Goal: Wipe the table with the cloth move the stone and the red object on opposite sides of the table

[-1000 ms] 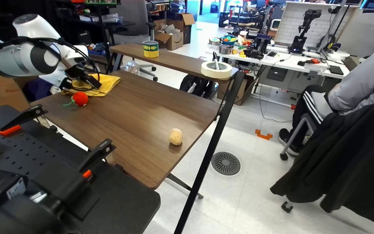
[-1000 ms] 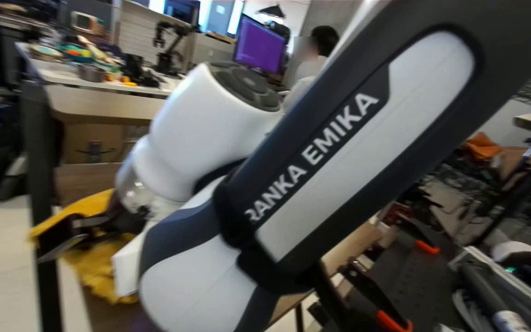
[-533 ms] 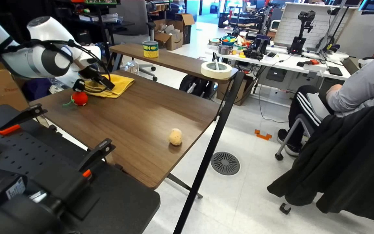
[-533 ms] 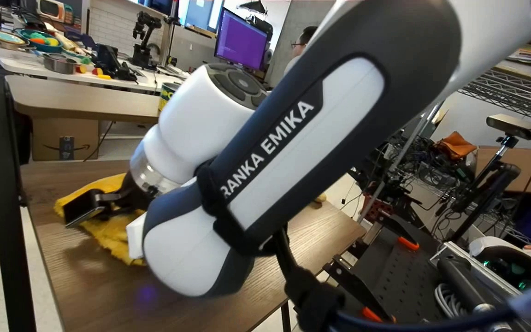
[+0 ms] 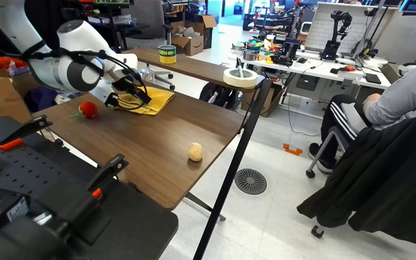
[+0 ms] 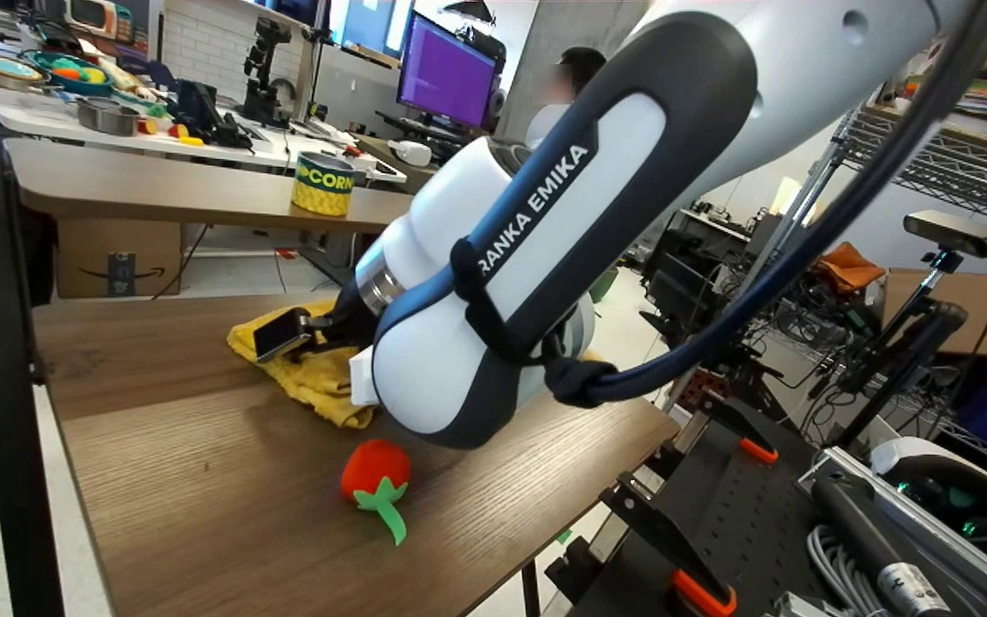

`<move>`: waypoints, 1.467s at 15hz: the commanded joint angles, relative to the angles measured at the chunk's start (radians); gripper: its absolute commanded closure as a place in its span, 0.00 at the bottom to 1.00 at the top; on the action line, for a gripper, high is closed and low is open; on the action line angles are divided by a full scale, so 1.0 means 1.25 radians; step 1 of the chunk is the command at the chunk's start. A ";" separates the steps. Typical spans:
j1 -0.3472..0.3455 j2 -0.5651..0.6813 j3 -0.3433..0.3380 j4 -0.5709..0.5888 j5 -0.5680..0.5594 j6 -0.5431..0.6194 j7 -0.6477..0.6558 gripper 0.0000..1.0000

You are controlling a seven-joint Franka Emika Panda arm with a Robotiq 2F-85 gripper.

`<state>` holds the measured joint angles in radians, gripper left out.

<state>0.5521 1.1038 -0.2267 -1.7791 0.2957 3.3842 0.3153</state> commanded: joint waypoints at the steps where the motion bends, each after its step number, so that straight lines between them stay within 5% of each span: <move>1: -0.065 -0.113 0.136 -0.182 -0.053 0.150 -0.093 0.00; 3: -0.069 -0.159 0.171 -0.264 -0.062 0.202 -0.121 0.00; 10: 0.003 -0.358 0.167 -0.453 0.046 0.292 -0.128 0.00; 14: -0.002 -0.420 0.169 -0.510 0.033 0.231 -0.152 0.00; 20: 0.057 -0.402 0.092 -0.517 0.067 0.100 -0.176 0.00; 22: 0.032 -0.393 0.119 -0.519 0.036 0.090 -0.168 0.00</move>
<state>0.5936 0.5950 -0.0936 -2.4189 0.3444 3.4757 0.1195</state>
